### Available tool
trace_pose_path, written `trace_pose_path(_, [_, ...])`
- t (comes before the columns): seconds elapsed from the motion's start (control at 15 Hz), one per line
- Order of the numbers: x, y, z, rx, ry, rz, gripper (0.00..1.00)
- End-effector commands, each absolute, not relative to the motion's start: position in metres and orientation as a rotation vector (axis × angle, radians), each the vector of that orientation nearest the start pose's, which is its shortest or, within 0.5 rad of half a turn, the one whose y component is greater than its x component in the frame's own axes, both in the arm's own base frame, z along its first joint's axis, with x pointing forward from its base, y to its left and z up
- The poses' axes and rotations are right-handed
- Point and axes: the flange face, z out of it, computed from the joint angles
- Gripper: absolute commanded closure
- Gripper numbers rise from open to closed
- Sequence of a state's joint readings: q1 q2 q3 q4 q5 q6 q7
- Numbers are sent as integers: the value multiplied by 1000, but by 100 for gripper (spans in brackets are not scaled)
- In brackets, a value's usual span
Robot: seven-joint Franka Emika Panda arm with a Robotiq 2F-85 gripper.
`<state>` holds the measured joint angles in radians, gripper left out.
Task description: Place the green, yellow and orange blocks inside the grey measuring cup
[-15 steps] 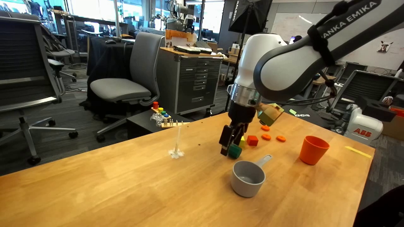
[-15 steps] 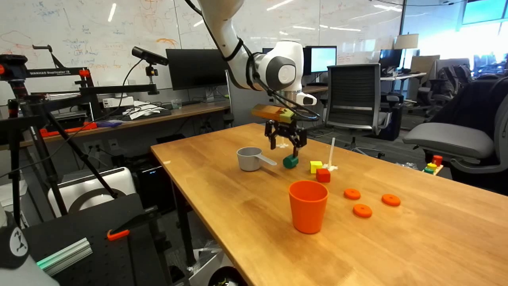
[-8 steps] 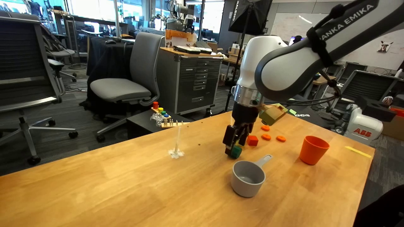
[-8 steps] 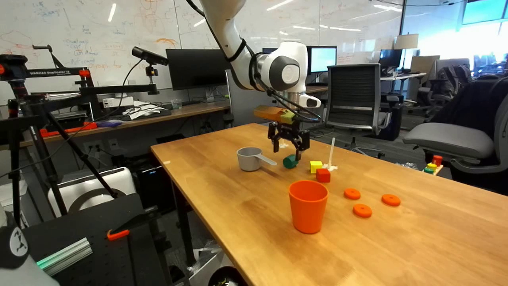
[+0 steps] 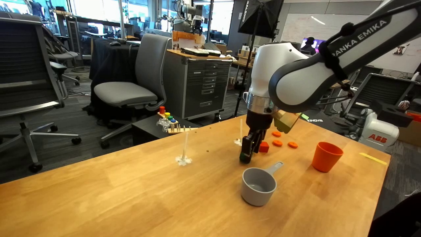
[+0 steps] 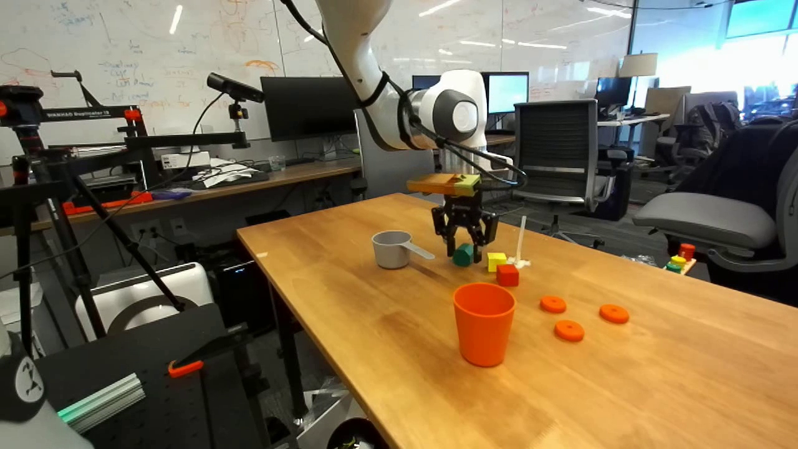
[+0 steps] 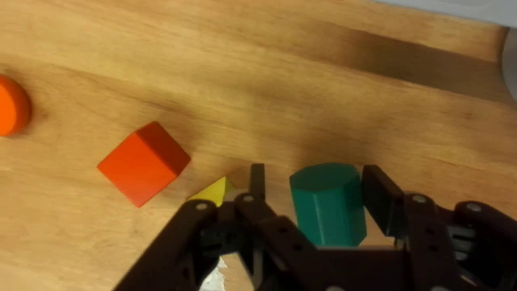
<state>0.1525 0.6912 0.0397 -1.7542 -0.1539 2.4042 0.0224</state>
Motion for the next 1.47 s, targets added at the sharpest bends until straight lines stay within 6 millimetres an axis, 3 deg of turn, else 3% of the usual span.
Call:
trace_pose_path(0.0, [657, 140, 166, -3240, -601, -19, 67])
trace_pose_path(0.13, [660, 142, 163, -3244, -648, -39, 82])
trace_pose_path(0.4, [664, 146, 179, -3248, -680, -89, 82])
trace_pose_path(0.53, [665, 157, 205, -3231, -691, -154, 82])
trace_pose_path(0.67, [659, 180, 244, -3210, -727, -216, 82])
trace_pose_path(0.87, [630, 222, 290, -3173, -816, -254, 82])
trace_pose_path(1.07, [590, 253, 310, -3099, -887, -176, 82])
trace_pose_path(1.2, [556, 261, 314, -3078, -895, -100, 82])
trace_pose_path(1.4, [517, 252, 309, -3091, -903, -58, 82])
